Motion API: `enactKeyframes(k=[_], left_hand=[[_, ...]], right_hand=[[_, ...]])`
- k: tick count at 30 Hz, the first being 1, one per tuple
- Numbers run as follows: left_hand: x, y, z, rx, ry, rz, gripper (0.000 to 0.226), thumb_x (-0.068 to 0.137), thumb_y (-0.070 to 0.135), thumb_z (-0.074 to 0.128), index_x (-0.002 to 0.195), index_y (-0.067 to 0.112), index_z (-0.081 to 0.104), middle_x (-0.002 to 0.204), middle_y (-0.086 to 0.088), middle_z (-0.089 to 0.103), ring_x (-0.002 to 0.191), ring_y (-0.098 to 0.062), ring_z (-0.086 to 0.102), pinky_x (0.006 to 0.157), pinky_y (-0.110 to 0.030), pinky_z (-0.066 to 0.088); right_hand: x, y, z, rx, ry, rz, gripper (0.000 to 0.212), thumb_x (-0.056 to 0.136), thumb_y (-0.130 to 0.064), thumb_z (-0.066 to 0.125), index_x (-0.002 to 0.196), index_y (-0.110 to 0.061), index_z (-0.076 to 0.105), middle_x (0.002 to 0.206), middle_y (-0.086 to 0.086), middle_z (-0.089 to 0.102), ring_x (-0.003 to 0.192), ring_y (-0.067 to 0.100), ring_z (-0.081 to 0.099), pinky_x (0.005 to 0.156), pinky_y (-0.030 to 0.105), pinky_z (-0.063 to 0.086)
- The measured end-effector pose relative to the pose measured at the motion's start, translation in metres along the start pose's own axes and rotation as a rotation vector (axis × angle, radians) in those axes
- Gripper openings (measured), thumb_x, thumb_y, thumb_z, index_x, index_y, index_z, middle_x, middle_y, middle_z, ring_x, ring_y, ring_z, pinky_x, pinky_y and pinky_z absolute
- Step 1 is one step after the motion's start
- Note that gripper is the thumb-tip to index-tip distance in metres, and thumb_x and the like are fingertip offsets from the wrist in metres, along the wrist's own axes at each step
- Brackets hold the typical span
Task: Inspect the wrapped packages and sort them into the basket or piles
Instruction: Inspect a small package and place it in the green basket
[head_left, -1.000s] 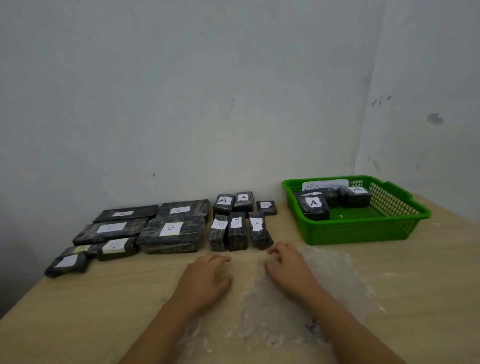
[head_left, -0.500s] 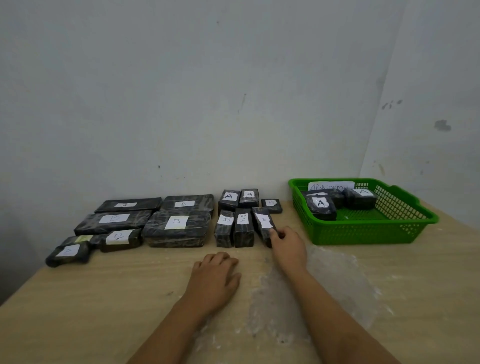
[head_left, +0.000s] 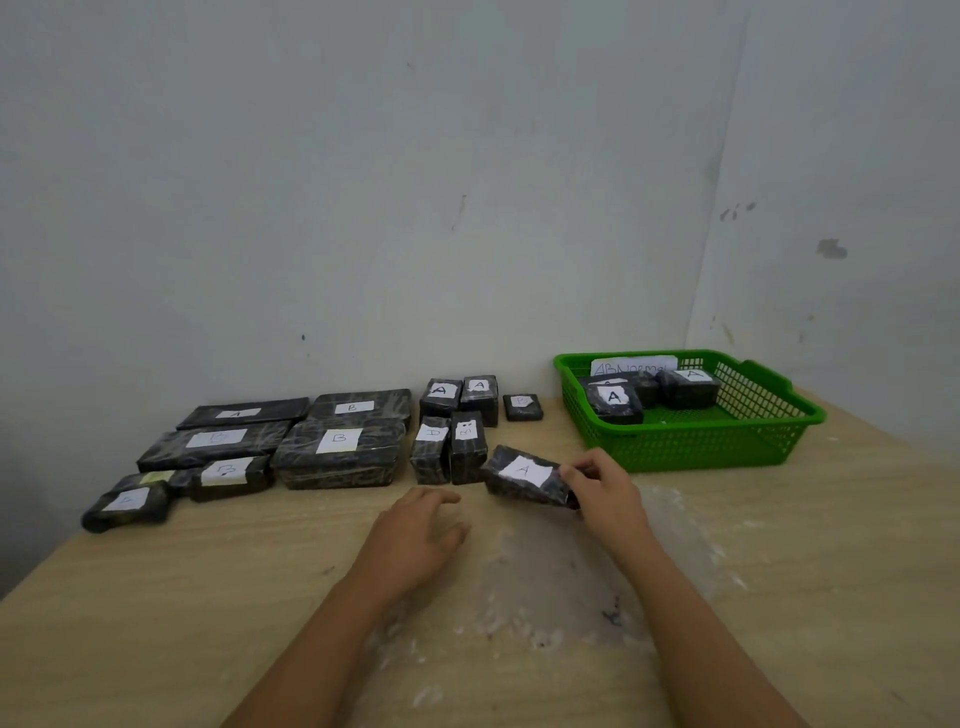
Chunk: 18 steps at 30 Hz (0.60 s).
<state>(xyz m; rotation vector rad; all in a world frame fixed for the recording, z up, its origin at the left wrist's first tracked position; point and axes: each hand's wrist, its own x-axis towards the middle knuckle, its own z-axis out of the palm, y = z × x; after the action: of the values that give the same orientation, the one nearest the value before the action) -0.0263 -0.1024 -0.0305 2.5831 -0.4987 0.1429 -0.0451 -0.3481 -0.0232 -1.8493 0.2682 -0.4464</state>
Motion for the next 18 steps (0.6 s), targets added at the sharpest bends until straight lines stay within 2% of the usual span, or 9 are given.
enactKeyframes(k=[1,4,5,7,9,12,15,18], left_hand=[[-0.002,0.003,-0.002,-0.097,0.036,-0.014,0.046,0.098,0.050,0.060,0.140,0.032,0.056,0.141,0.010,0.056,0.126,-0.008,0.055,0.105,-0.031,0.045],[-0.006,0.013,-0.012,-0.384,0.105,-0.082,0.052,0.095,0.059,0.060,0.139,0.031,0.053,0.126,0.012,0.064,0.110,-0.004,0.063,0.089,-0.022,0.052],[-0.007,0.016,-0.014,-0.479,0.108,-0.103,0.055,0.090,0.064,0.060,0.136,0.034,0.052,0.121,0.014,0.064,0.105,-0.004,0.065,0.086,-0.023,0.055],[-0.006,0.018,-0.016,-0.694,0.108,-0.150,0.057,0.080,0.066,0.064,0.126,0.035,0.052,0.119,0.009,0.065,0.095,-0.011,0.073,0.084,-0.034,0.062],[-0.003,0.015,-0.015,-0.845,0.107,-0.205,0.054,0.074,0.057,0.073,0.119,0.032,0.056,0.119,-0.001,0.067,0.089,-0.018,0.077,0.082,-0.040,0.064],[0.002,0.011,-0.012,-1.037,0.108,-0.267,0.054,0.074,0.038,0.081,0.120,0.015,0.064,0.117,-0.012,0.071,0.090,-0.021,0.077,0.079,-0.036,0.063],[0.003,0.011,-0.011,-1.193,0.122,-0.300,0.046,0.082,0.015,0.081,0.123,0.003,0.062,0.115,-0.018,0.073,0.093,-0.025,0.075,0.081,-0.035,0.064],[0.002,0.011,-0.012,-1.214,0.114,-0.307,0.045,0.083,0.012,0.081,0.123,0.005,0.061,0.113,-0.017,0.075,0.096,-0.030,0.075,0.078,-0.033,0.063]], right_hand=[[-0.002,-0.003,-0.001,0.046,-0.062,-0.015,0.012,0.099,-0.019,0.065,0.086,-0.018,0.063,0.092,0.001,0.069,0.078,0.015,0.064,0.068,0.034,0.056],[-0.006,-0.013,0.002,0.146,-0.224,-0.072,0.013,0.100,-0.014,0.064,0.086,-0.013,0.063,0.089,0.006,0.068,0.072,0.014,0.062,0.061,0.026,0.055],[-0.008,-0.015,0.004,0.168,-0.258,-0.083,0.013,0.100,-0.012,0.064,0.087,-0.013,0.064,0.089,0.006,0.069,0.072,0.013,0.062,0.062,0.026,0.055],[-0.010,-0.016,0.010,0.194,-0.297,-0.105,0.011,0.099,-0.012,0.064,0.088,-0.013,0.065,0.094,0.004,0.073,0.074,0.011,0.065,0.065,0.028,0.057],[-0.009,-0.015,0.013,0.224,-0.292,-0.113,0.009,0.098,-0.012,0.066,0.090,-0.015,0.066,0.102,0.000,0.075,0.079,0.010,0.068,0.069,0.033,0.058],[-0.008,-0.013,0.017,0.264,-0.258,-0.108,0.006,0.095,-0.016,0.071,0.098,-0.018,0.067,0.104,-0.002,0.072,0.085,0.009,0.071,0.078,0.035,0.060],[-0.010,-0.013,0.020,0.377,-0.266,-0.016,0.026,0.090,-0.017,0.077,0.111,-0.018,0.063,0.115,0.006,0.069,0.092,0.017,0.074,0.080,0.041,0.062],[-0.013,-0.014,0.020,0.456,-0.347,0.052,0.041,0.086,-0.010,0.079,0.120,-0.013,0.058,0.111,0.017,0.073,0.089,0.027,0.076,0.074,0.043,0.062]])
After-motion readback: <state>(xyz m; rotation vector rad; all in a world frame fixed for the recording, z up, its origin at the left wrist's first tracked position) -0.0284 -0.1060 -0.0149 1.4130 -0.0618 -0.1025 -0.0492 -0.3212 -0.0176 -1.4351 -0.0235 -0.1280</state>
